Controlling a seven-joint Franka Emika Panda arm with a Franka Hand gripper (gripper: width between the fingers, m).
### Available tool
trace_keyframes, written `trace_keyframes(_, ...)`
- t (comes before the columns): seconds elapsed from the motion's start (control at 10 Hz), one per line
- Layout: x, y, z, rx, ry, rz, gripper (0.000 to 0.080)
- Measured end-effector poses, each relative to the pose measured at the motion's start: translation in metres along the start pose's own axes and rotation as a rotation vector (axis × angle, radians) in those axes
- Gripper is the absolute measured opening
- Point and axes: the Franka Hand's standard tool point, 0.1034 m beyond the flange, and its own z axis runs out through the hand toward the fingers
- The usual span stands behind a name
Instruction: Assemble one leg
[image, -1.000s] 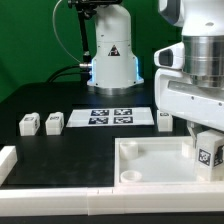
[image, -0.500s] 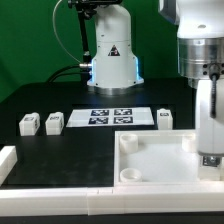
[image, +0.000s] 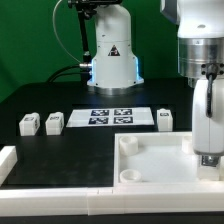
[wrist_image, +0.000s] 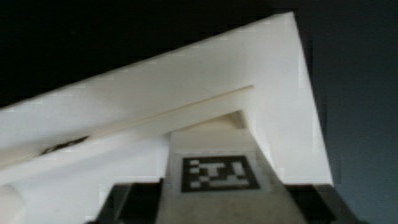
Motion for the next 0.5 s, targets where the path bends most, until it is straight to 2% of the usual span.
trace_keyframes(0.2,0.000,0.000,0.000,0.000,0.000,-0.003,0.0603)
trace_keyframes(0.3,-0.001,0.000,0.000,0.000,0.000,-0.005,0.0635)
trace_keyframes(0.4,-0.007,0.001,-0.005,0.028,-0.012,-0.020,0.0635)
trace_keyframes(0.5,-0.010,0.009,-0.014,0.036,-0.021,-0.043,0.0647)
